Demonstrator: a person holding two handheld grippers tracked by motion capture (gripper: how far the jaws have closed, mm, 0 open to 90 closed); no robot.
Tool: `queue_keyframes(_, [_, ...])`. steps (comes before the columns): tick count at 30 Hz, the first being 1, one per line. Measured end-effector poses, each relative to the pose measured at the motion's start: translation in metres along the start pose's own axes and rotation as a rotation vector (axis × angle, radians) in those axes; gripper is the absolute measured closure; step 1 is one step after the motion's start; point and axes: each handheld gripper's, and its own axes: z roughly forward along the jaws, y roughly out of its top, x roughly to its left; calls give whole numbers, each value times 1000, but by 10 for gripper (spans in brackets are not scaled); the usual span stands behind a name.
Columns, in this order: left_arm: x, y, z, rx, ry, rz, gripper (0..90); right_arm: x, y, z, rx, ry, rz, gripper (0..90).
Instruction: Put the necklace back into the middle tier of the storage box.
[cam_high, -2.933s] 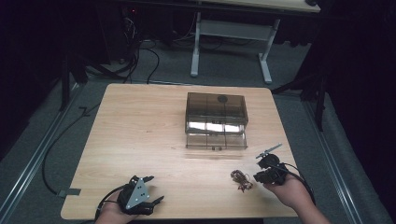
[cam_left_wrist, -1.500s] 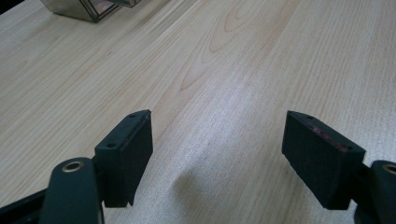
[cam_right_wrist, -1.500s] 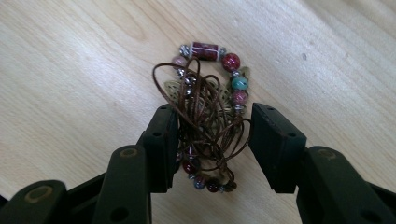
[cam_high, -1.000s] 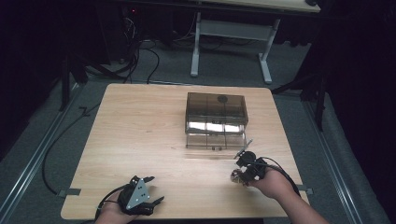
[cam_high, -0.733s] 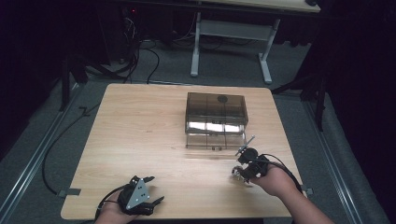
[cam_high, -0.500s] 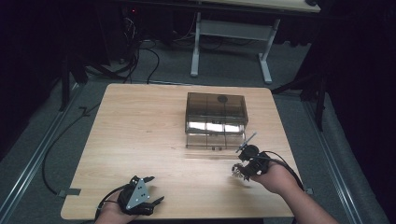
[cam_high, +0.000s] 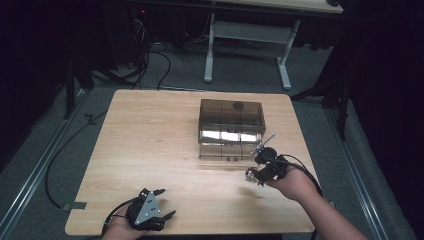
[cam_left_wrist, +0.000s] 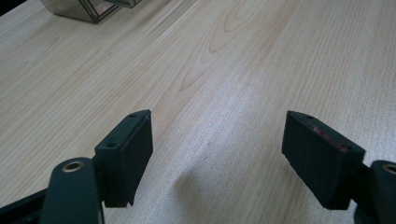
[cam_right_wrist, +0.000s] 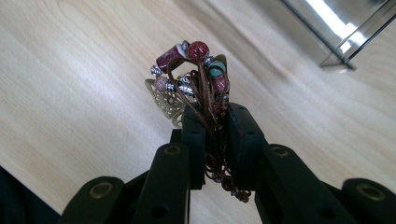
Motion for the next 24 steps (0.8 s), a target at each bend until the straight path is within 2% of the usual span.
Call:
queue_keyframes(10, [0, 0, 0, -2, 1, 0, 251, -5, 18, -11, -44, 11, 3, 791])
queue_keyframes(12, [0, 0, 0, -2, 1, 1, 251, -4, 22, -13, -47, 12, 22, 791])
queue_keyframes(13, [0, 0, 0, -3, 0, 0, 251, -5, 25, -14, -54, 11, 3, 791])
queue_keyframes(16, [0, 0, 0, -1, -1, 3, 251, -6, 32, -16, -58, 14, 12, 791])
queue_keyframes(24, [0, 0, 0, -2, -2, 3, 251, -10, 56, -17, -71, 10, -8, 791])
